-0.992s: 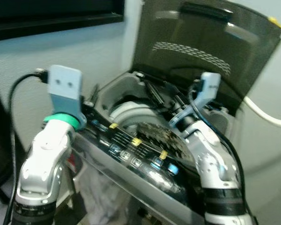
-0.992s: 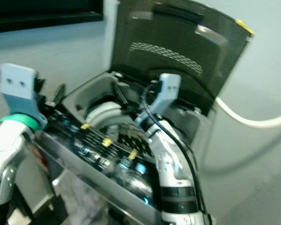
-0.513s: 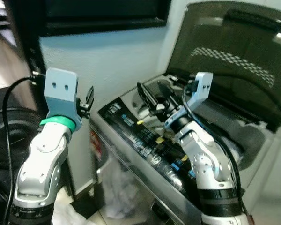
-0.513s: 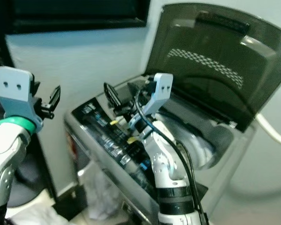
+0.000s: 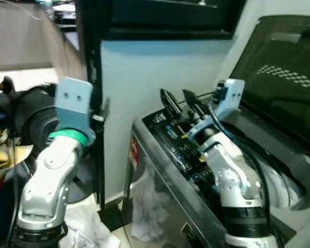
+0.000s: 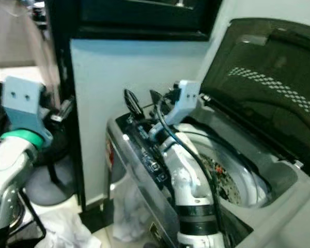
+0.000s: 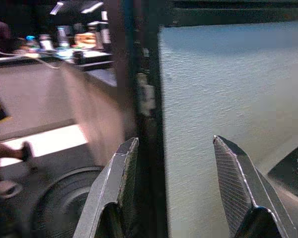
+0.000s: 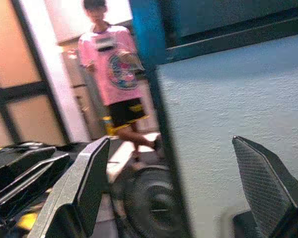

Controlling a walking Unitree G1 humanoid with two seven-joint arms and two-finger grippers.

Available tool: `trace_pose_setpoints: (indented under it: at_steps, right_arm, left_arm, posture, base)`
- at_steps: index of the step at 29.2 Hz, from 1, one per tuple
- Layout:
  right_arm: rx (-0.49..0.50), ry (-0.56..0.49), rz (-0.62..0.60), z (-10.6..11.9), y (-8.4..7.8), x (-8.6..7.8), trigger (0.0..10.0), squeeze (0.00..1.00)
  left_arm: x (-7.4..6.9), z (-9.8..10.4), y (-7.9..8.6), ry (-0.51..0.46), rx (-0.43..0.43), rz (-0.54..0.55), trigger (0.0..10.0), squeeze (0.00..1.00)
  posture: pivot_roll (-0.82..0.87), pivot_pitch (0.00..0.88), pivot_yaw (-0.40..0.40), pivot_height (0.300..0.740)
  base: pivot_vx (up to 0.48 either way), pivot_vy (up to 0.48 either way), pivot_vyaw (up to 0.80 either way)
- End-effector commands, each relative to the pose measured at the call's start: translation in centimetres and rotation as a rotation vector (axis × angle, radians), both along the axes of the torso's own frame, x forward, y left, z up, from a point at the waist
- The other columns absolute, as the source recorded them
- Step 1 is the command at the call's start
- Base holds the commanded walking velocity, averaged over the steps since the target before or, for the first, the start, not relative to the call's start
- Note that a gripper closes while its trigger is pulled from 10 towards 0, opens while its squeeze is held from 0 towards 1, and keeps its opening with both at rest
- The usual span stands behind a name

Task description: Clothes washing

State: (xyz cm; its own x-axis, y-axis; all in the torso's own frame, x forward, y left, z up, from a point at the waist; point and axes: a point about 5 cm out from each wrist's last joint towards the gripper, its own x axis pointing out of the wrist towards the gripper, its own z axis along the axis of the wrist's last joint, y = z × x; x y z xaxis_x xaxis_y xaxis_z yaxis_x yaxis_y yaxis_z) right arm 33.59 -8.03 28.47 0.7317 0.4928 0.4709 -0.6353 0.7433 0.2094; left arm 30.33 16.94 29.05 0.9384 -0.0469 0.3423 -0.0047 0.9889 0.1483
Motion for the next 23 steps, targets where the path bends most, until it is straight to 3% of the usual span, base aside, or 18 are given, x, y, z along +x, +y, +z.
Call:
trace_pose_setpoints:
  at_steps: [1, 21, 23]
  right_arm:
    - [0.013, 0.002, -0.017, 0.02, -0.62, 0.12, 10.0, 0.00]
    - [0.008, -0.002, -0.015, 0.26, -0.68, 0.29, 10.0, 0.00]
    - [0.055, 0.018, -0.021, 0.27, -0.95, 0.39, 10.0, 0.00]
  left_arm:
    - [-0.05, -0.13, -0.57, 0.006, 0.001, -0.022, 10.0, 0.00]
    - [-0.20, -0.04, -0.45, 0.003, -0.023, -0.016, 10.0, 0.00]
    - [-0.18, -0.08, -0.45, 0.007, -0.037, -0.019, 10.0, 0.00]
  posture:
    - [0.01, 0.011, -0.095, 0.740]
    - [0.01, 0.016, -0.103, 0.740]
    - [0.01, 0.016, -0.103, 0.740]
  base:
    - [0.000, 0.000, 0.78]
    - [0.000, 0.000, 0.78]
    - [0.000, 0.000, 0.39]
